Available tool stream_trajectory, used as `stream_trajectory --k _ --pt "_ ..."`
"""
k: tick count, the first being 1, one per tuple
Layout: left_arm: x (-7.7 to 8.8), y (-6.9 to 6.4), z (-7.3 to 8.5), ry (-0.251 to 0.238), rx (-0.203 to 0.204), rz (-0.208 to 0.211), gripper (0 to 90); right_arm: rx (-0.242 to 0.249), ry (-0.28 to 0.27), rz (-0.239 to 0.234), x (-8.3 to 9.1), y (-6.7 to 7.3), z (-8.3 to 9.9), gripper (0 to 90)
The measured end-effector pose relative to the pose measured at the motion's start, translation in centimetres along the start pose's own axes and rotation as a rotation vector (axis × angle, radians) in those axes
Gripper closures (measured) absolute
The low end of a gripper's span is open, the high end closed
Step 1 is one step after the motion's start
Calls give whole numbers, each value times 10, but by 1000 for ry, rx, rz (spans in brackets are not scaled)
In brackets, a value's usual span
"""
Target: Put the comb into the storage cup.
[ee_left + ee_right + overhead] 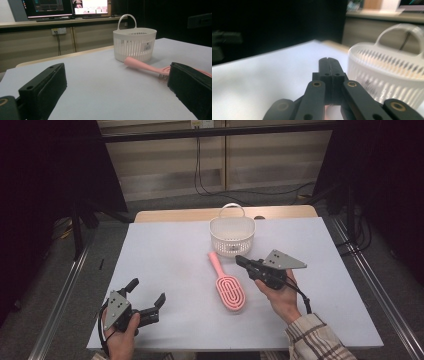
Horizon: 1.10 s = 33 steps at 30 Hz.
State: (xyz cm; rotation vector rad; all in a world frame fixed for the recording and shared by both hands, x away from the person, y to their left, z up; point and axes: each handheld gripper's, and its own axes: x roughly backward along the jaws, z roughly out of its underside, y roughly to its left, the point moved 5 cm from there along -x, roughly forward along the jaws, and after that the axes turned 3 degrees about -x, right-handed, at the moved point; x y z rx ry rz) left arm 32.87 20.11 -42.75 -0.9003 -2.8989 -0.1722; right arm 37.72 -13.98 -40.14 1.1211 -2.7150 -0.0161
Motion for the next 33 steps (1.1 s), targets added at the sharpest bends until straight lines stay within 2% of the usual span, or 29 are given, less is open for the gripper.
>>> stream_trajectory --k 1,2,3,4,5,10,11,14,19,20,25,30,33 --pt "0 0 0 0 0 0 23 0 0 0 0 0 0 900" --pt "0 0 0 0 1 -2 23 0 75 -22 -1 3 2 900" --pt "0 0 0 0 0 -2 23 -11 111 -34 -2 5 2 900" --pt "0 0 0 1 0 -2 23 -11 111 -34 -2 5 2 900" --pt "0 -1 0 0 5 2 23 -33 178 -65 -3 9 4 900" --pt "-1 -1 0 2 6 2 23 -56 296 -94 -7 14 11 900" --pt "-1 0 0 1 5 1 23 -56 296 -94 -7 14 11 900" --pt "-1 0 0 2 2 -4 23 -70 379 -130 -9 19 15 900" --pt "-1 -1 0 3 3 0 23 -72 426 -157 -11 25 16 900" --pt "-1 -1 0 4 5 -1 23 -77 460 -168 -12 28 16 900" --pt "-1 0 0 5 1 0 23 -80 531 -210 -16 41 22 900" --pt "-1 0 1 8 2 1 23 -71 570 -228 -20 49 25 900" --pt "-1 1 1 9 -2 -4 23 -70 612 -234 -23 53 27 900"
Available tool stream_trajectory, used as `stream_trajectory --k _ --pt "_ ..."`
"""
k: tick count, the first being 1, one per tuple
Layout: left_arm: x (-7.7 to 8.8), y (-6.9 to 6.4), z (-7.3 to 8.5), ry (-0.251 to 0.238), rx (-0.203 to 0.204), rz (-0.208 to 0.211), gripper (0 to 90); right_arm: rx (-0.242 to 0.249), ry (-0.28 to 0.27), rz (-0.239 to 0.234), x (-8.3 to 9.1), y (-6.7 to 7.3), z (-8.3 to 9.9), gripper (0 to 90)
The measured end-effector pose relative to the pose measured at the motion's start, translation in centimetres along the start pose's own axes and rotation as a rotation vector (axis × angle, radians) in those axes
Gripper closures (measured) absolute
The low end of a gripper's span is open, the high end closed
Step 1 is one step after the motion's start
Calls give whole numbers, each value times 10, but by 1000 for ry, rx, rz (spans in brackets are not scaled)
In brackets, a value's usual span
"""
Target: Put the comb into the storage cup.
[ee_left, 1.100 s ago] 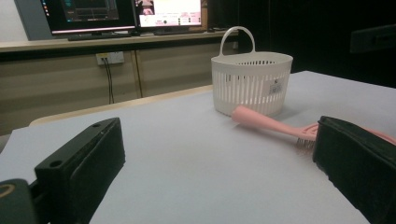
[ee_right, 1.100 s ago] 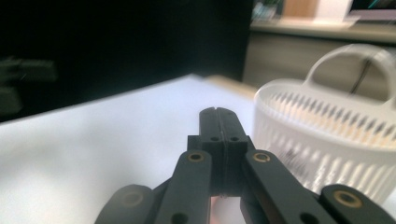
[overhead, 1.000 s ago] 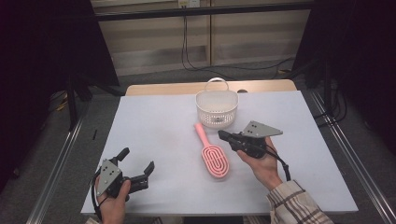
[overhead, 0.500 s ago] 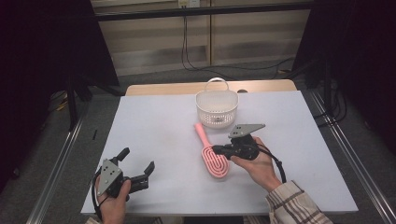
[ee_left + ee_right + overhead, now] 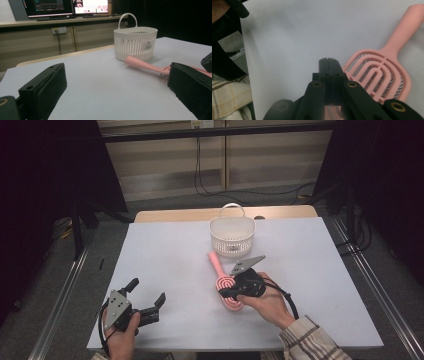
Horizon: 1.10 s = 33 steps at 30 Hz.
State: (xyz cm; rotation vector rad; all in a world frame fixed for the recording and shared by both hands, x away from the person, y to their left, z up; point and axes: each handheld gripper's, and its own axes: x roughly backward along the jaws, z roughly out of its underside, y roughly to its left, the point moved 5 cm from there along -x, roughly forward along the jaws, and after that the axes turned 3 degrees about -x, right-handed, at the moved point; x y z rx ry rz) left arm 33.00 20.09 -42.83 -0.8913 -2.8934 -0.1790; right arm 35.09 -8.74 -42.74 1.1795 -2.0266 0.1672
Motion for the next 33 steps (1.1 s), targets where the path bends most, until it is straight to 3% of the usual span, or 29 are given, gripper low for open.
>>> stream_trajectory --k 6,13,33 --pt "0 -1 0 1 1 9 23 17 82 -17 -15 8 2 900" --pt "-1 -1 0 2 0 9 23 8 133 -5 -24 7 9 900" --pt "-1 0 1 5 -1 10 23 -26 184 7 -19 -1 16 900"
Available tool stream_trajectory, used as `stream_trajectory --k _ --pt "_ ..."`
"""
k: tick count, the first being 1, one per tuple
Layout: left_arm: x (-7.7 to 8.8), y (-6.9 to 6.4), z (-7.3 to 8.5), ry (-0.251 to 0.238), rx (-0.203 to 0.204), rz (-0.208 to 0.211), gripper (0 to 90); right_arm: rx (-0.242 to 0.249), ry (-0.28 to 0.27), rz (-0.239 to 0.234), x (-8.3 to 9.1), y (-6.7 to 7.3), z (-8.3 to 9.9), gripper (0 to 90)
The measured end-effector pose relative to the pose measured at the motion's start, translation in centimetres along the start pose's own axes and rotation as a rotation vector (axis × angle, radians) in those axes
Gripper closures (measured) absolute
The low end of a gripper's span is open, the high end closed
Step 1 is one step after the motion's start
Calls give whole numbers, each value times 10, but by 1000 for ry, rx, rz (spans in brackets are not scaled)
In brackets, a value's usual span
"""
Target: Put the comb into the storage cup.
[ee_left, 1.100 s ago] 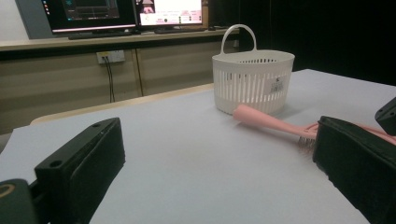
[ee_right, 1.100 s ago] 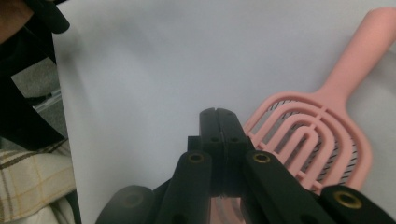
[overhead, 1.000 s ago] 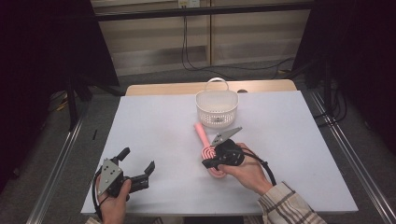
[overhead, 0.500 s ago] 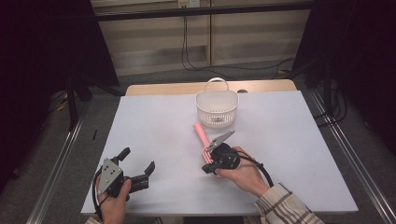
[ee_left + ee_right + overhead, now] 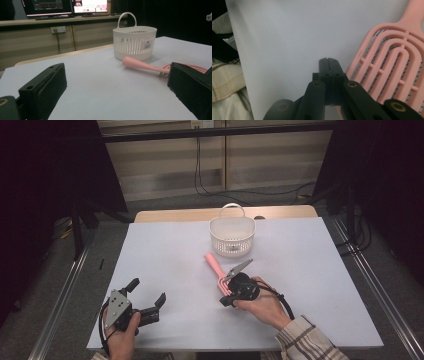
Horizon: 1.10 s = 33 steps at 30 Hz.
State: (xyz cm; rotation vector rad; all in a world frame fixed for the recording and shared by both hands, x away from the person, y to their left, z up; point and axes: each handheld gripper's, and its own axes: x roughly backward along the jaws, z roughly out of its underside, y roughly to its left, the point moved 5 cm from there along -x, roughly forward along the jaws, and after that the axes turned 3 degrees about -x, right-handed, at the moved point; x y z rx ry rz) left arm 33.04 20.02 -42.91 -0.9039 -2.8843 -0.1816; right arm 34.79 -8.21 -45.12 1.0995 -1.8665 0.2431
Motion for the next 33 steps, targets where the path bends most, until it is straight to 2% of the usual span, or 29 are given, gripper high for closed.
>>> stream_trajectory --k 11,17,33 --pt "0 0 0 0 1 0 23 -14 22 -3 6 -5 8 900" --pt "0 0 0 1 2 0 23 -22 33 22 10 -10 11 900" --pt "0 0 0 -2 4 2 23 -28 39 33 18 -21 15 900"
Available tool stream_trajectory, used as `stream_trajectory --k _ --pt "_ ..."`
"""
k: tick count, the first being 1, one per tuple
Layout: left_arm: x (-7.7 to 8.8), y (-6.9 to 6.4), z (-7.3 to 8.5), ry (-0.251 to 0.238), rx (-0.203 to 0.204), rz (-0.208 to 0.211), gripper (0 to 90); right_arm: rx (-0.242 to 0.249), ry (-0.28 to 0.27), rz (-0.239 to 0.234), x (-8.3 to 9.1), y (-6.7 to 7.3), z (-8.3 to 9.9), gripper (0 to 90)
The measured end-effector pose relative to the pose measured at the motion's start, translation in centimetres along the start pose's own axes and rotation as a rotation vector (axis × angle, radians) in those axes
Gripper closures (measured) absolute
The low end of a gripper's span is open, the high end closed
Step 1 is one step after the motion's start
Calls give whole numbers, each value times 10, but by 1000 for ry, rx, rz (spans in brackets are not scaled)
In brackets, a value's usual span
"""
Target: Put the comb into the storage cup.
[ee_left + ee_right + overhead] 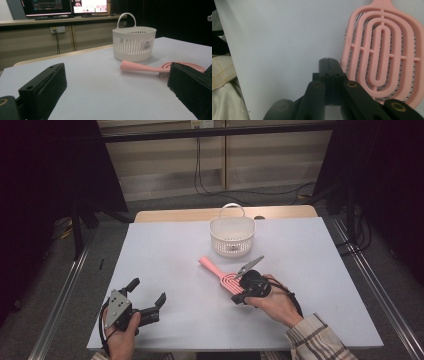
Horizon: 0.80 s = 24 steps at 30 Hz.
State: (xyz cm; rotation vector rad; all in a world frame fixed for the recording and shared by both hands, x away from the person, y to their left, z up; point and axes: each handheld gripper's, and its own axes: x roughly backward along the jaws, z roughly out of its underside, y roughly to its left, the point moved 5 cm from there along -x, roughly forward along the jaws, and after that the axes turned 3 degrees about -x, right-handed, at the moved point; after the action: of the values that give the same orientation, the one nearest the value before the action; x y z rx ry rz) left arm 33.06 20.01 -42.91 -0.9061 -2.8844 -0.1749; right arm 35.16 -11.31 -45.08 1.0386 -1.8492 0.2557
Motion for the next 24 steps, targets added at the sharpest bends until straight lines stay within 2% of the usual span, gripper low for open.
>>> stream_trajectory --k 9,10,11,15,17,19,20,21,22,24 --pt "0 -1 0 0 1 2 23 23 1 -6 0 1 0 900" --pt "0 0 0 2 0 6 23 26 -4 -10 0 1 0 900" --pt "0 0 0 -1 1 2 23 38 -33 -31 3 3 -2 900" --pt "0 0 0 2 0 6 23 58 -69 -50 10 6 -5 896" --pt "0 -1 0 1 3 4 23 74 -96 -63 14 7 -8 835" --pt "0 -1 0 -1 0 4 23 77 -101 -64 15 6 -9 812" --pt "0 -1 0 0 0 4 23 82 -108 -64 16 7 -10 766" --pt "0 -1 0 2 1 3 23 88 -127 -50 17 5 -12 676" --pt "-1 -1 0 2 1 5 23 88 -127 -50 17 5 -12 676" --pt "-1 0 0 4 -2 5 23 116 -135 -59 17 6 -16 499"
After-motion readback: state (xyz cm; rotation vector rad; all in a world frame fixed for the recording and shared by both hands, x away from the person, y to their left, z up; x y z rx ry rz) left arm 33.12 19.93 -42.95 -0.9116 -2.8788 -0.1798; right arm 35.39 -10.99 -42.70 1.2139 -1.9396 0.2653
